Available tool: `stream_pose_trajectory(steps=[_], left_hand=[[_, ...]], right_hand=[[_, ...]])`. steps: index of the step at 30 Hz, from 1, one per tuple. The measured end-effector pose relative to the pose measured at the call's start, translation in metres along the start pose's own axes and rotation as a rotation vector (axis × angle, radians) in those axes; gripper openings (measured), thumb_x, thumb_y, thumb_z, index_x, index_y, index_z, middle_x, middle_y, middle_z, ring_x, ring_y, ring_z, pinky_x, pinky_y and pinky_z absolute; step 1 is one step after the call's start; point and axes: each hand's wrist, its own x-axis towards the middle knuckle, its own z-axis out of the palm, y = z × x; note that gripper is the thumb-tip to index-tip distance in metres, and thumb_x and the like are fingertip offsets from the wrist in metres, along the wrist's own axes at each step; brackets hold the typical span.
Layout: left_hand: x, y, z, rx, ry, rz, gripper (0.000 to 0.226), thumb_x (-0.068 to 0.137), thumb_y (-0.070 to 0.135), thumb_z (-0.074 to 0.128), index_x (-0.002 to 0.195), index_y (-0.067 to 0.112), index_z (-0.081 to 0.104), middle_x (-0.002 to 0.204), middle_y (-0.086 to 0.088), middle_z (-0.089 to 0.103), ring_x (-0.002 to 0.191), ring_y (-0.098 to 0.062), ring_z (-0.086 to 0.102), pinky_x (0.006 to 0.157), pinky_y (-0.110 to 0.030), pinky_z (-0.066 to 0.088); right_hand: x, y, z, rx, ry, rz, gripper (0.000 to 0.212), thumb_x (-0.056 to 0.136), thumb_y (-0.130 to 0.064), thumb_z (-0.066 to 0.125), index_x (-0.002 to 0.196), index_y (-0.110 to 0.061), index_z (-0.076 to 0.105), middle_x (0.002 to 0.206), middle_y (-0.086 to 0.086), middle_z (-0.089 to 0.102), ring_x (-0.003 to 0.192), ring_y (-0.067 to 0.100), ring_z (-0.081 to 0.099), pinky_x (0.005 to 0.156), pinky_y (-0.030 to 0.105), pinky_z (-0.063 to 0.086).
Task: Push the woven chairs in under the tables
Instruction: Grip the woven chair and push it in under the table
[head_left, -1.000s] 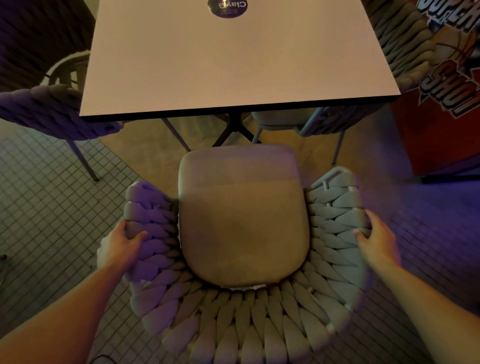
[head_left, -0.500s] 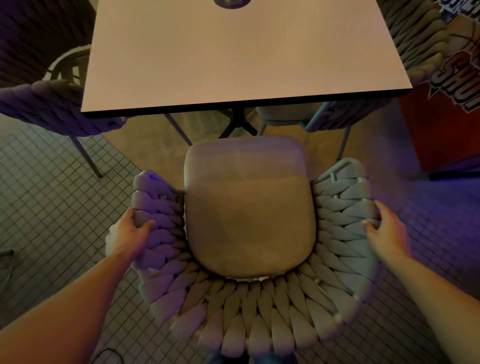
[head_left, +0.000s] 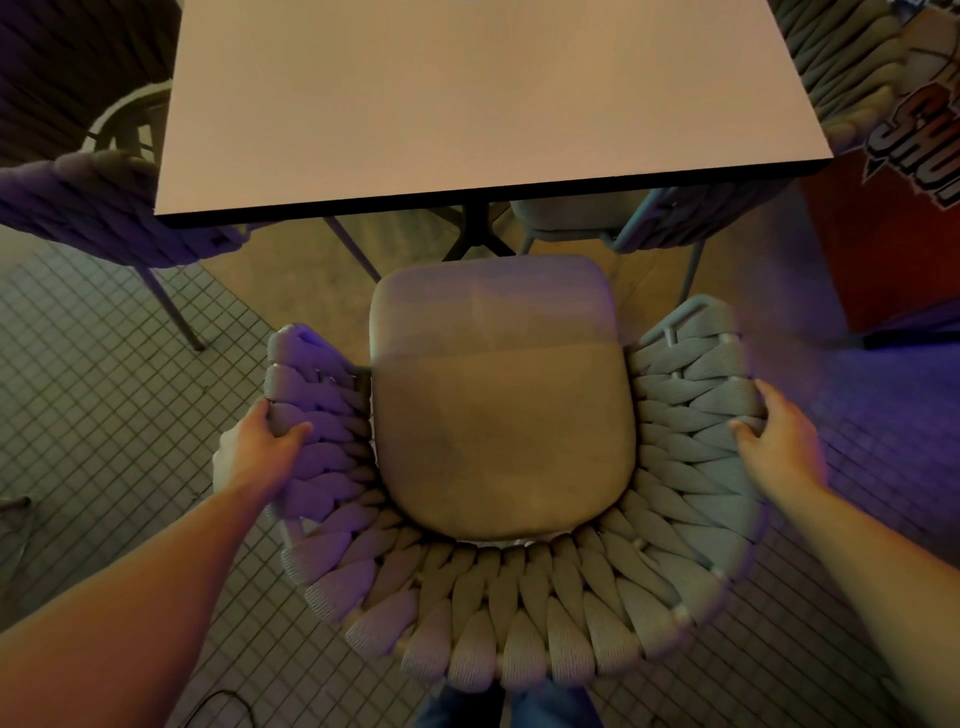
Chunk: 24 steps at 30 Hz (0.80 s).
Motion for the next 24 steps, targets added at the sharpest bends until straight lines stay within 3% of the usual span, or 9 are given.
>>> stream_pose_trajectory(steps=[7, 11, 16, 20, 22, 24], left_hand=[[0.004, 0.002, 0.001, 0.0, 0.003, 0.006, 0.056, 0.079, 0.05, 0.065, 0.125, 0.019, 0.053, 0.12, -0.014, 0.067, 0.108, -0.043, 0.06, 0.078, -0.041, 0.043], [0.005, 0.004, 0.001, 0.008, 0.003, -0.004, 0.068, 0.079, 0.052, 0.064, 0.138, 0.022, 0.047, 0.128, -0.015, 0.064, 0.113, -0.044, 0.058, 0.088, -0.046, 0.047], [0.0, 0.01, -0.003, -0.002, -0.06, -0.012, 0.073, 0.082, 0.051, 0.062, 0.142, 0.015, 0.039, 0.131, -0.021, 0.059, 0.115, -0.044, 0.057, 0.088, -0.046, 0.047], [-0.024, 0.046, -0.006, 0.078, 0.039, 0.084, 0.074, 0.085, 0.053, 0.057, 0.143, 0.012, 0.036, 0.137, -0.023, 0.049, 0.123, -0.045, 0.049, 0.099, -0.055, 0.042], [-0.041, 0.072, -0.007, 0.001, 0.048, 0.158, 0.068, 0.088, 0.05, 0.056, 0.141, 0.012, 0.041, 0.141, -0.018, 0.049, 0.127, -0.039, 0.048, 0.102, -0.049, 0.04], [-0.064, 0.103, -0.005, -0.133, 0.018, 0.189, 0.058, 0.088, 0.047, 0.058, 0.132, 0.011, 0.052, 0.132, -0.014, 0.057, 0.119, -0.031, 0.054, 0.094, -0.036, 0.04]], right_hand=[[0.004, -0.001, 0.001, -0.003, 0.011, 0.002, 0.06, 0.088, -0.018, 0.062, 0.144, -0.015, 0.039, 0.135, 0.019, 0.054, 0.121, 0.039, 0.054, 0.099, 0.049, 0.045], [0.005, 0.0, 0.003, 0.01, 0.016, 0.001, 0.061, 0.089, -0.019, 0.062, 0.145, -0.015, 0.038, 0.137, 0.018, 0.052, 0.122, 0.038, 0.053, 0.1, 0.049, 0.044], [0.008, 0.002, -0.001, 0.059, -0.05, 0.027, 0.062, 0.089, -0.024, 0.061, 0.145, -0.021, 0.036, 0.137, 0.017, 0.054, 0.123, 0.038, 0.053, 0.1, 0.049, 0.044], [0.002, -0.001, -0.009, 0.152, -0.128, 0.098, 0.061, 0.091, -0.037, 0.057, 0.146, -0.023, 0.034, 0.14, 0.014, 0.053, 0.126, 0.036, 0.05, 0.101, 0.046, 0.042], [0.001, -0.003, -0.014, 0.238, -0.115, 0.136, 0.064, 0.093, -0.041, 0.053, 0.149, -0.019, 0.031, 0.146, 0.014, 0.048, 0.133, 0.034, 0.046, 0.106, 0.043, 0.037], [0.003, -0.001, -0.026, 0.338, -0.081, 0.169, 0.063, 0.094, -0.042, 0.05, 0.149, -0.017, 0.032, 0.144, 0.015, 0.05, 0.132, 0.032, 0.047, 0.106, 0.039, 0.035]])
